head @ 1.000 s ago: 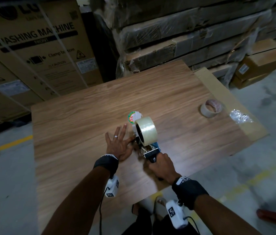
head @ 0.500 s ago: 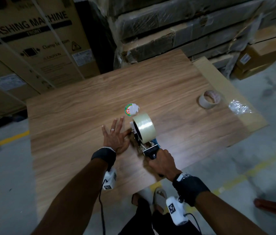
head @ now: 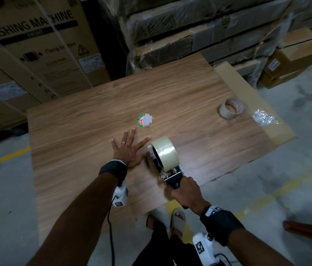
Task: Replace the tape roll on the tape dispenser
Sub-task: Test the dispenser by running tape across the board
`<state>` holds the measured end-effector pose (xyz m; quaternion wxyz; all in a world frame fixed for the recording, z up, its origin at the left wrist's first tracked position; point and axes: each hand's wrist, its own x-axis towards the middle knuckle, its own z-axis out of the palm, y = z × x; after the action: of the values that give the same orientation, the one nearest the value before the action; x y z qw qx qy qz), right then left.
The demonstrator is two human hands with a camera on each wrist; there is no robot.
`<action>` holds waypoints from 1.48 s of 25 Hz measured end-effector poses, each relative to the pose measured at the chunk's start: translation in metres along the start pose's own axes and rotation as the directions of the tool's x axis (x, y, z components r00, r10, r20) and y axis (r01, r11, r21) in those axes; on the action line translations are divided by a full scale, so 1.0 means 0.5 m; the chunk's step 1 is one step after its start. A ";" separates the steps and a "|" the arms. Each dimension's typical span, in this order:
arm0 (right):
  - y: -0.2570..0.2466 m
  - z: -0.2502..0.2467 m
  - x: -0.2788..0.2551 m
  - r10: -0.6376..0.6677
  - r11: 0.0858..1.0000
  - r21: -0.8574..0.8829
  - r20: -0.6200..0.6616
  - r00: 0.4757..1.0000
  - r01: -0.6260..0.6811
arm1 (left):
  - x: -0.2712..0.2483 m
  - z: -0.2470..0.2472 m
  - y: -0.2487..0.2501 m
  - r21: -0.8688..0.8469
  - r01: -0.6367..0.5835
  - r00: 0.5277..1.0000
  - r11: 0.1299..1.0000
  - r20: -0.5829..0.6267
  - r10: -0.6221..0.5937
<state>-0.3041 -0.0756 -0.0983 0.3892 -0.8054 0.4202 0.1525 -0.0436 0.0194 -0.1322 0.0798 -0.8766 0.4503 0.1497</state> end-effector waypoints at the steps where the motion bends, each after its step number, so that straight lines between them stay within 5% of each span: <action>1: 0.000 -0.004 -0.001 -0.002 1.000 -0.005 0.007 1.000 0.002 | 0.002 -0.005 0.005 -0.025 0.010 1.000 1.000 0.027 -0.010; 6: -0.009 -0.020 -0.017 -0.039 0.999 0.035 -0.027 0.999 0.040 | -0.067 0.018 0.058 -0.195 -0.003 1.000 0.981 0.016 0.006; 8: -0.011 -0.021 -0.024 -0.066 0.996 0.052 -0.058 0.996 0.069 | -0.103 0.043 0.072 -0.202 -0.021 0.999 0.979 -0.031 0.015; 21: 0.016 0.003 -0.004 -0.118 0.992 0.040 -0.074 0.990 0.121 | -0.119 0.003 0.098 -0.165 0.146 0.984 0.975 0.122 -0.127; 34: 0.109 0.020 -0.062 -0.106 0.989 0.102 -0.037 0.994 0.109 | -0.126 -0.009 0.111 -0.329 0.165 0.984 0.930 0.125 -0.130; 37: 0.106 0.019 -0.065 -0.125 0.969 0.214 -0.019 0.992 0.127 | -0.165 0.015 0.141 -0.253 0.129 0.989 0.959 0.106 -0.105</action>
<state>-0.3652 -0.0685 -0.1124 0.4814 -0.7843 0.3833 0.0789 -0.1477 0.0435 -0.1122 -0.0065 -0.8969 0.3700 0.2422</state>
